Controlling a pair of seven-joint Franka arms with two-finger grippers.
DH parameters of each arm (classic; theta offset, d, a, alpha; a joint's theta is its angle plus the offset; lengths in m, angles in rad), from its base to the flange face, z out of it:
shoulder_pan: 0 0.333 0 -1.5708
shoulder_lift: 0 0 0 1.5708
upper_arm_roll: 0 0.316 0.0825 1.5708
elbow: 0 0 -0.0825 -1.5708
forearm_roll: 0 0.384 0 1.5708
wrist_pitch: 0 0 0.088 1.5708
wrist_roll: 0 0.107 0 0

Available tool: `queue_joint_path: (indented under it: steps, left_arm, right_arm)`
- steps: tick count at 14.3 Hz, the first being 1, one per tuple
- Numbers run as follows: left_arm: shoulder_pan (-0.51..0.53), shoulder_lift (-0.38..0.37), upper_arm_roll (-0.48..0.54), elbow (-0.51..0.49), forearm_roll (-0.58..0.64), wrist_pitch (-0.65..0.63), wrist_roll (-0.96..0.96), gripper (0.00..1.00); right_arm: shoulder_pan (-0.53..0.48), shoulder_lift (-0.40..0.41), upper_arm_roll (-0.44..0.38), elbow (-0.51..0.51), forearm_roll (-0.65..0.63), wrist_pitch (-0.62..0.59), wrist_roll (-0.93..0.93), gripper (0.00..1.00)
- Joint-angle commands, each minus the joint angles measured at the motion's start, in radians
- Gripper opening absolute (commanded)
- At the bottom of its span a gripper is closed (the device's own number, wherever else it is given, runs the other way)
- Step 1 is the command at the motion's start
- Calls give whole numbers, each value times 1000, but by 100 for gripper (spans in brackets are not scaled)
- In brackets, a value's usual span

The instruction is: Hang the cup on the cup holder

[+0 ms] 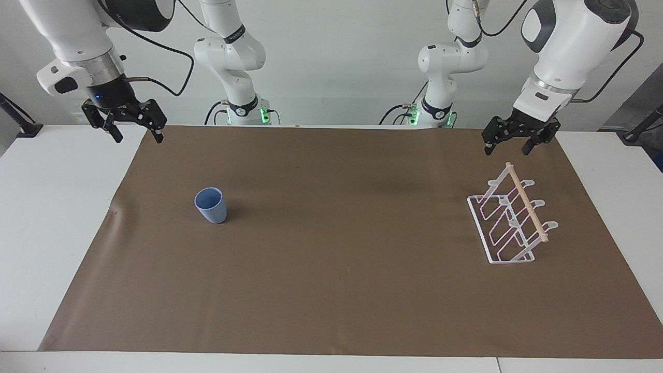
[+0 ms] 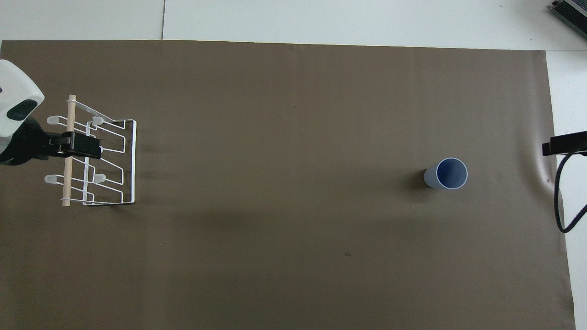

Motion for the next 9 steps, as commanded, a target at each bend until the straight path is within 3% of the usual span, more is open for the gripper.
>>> queue_joint_path:
  steps: [1, 9]
  left_arm:
    - [6, -8, -4, -1, 16, -16, 9, 100]
    - [6, -8, -4, -1, 16, -16, 9, 100]
  right_arm:
    - [-5, -31, 3, -41, -9, 13, 23, 100]
    - [-5, -33, 3, -46, -9, 22, 8, 100]
